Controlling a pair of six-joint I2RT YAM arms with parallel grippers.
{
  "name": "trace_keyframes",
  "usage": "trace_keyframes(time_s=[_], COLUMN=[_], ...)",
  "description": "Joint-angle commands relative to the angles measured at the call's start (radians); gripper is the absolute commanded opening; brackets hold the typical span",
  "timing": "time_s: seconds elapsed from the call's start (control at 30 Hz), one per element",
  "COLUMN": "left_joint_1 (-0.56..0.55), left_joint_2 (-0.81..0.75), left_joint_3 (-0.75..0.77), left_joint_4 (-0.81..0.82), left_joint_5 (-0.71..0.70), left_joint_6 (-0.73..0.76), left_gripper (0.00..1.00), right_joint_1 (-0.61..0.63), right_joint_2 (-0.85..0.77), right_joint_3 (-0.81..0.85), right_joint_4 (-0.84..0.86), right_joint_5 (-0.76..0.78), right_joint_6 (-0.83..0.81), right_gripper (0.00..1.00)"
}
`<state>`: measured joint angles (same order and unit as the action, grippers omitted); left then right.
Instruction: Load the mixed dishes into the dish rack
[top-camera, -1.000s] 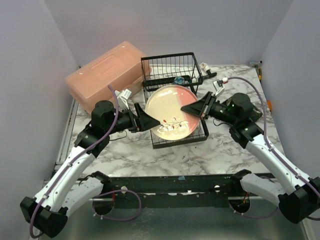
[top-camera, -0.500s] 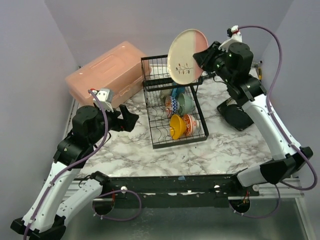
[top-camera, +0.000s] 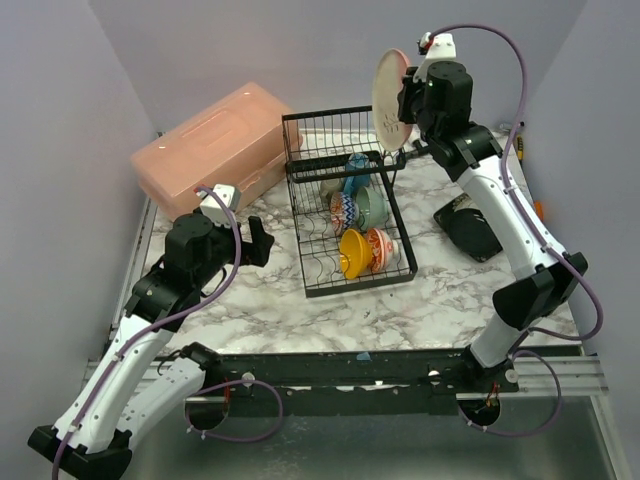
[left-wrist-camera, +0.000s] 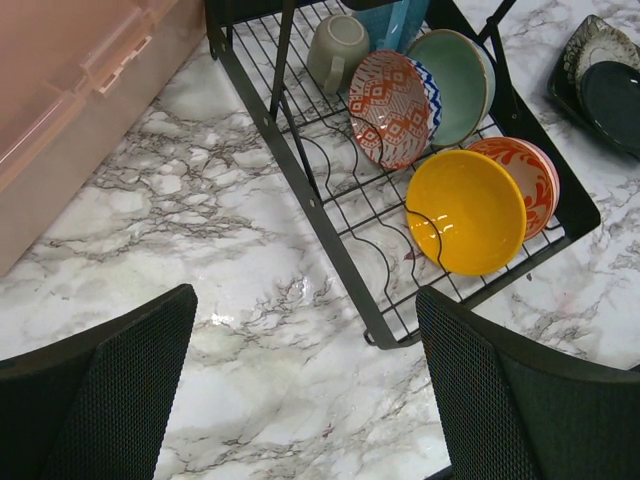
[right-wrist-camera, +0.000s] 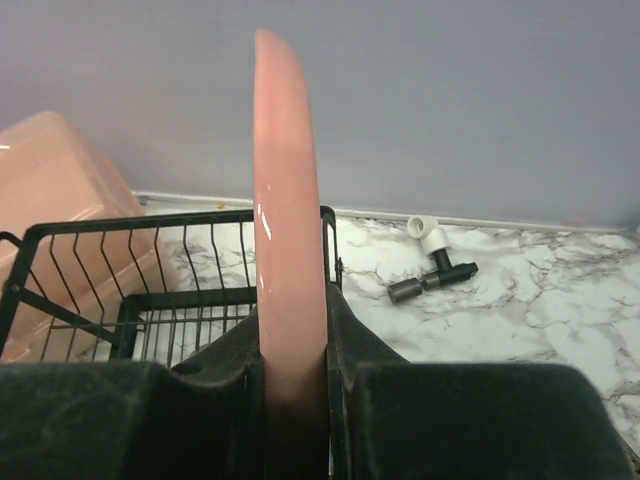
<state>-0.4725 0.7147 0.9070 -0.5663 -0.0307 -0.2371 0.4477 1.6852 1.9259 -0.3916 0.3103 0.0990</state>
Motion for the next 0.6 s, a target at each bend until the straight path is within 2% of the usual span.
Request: trace_keyframes(time_s=[0.0,0.4,0.57], left_joint_1=[0.003,0.005,0.005], left_joint_2=[-0.006,-0.011,-0.016], left_joint_3=[0.0,-0.008,-0.012], left_joint_4=[0.037,0.04,0.039], left_joint_5=[-0.007,0.006,0.012], left_joint_6=[0.023,0.024,0.022], left_gripper=[0.9,0.9,0.9], right_joint_1=[0.0,0.002,0.018], right_joint_2=[0.004,0.026,0.01], right_joint_3=[0.063,0.077,0.033], right_joint_4=[0.112,0.091,0.095], right_joint_5=[0.042,0.084,0.125], right_joint_6=[-0.078,-0.122,-0.154], right_gripper=[0.0,0.0,0.0])
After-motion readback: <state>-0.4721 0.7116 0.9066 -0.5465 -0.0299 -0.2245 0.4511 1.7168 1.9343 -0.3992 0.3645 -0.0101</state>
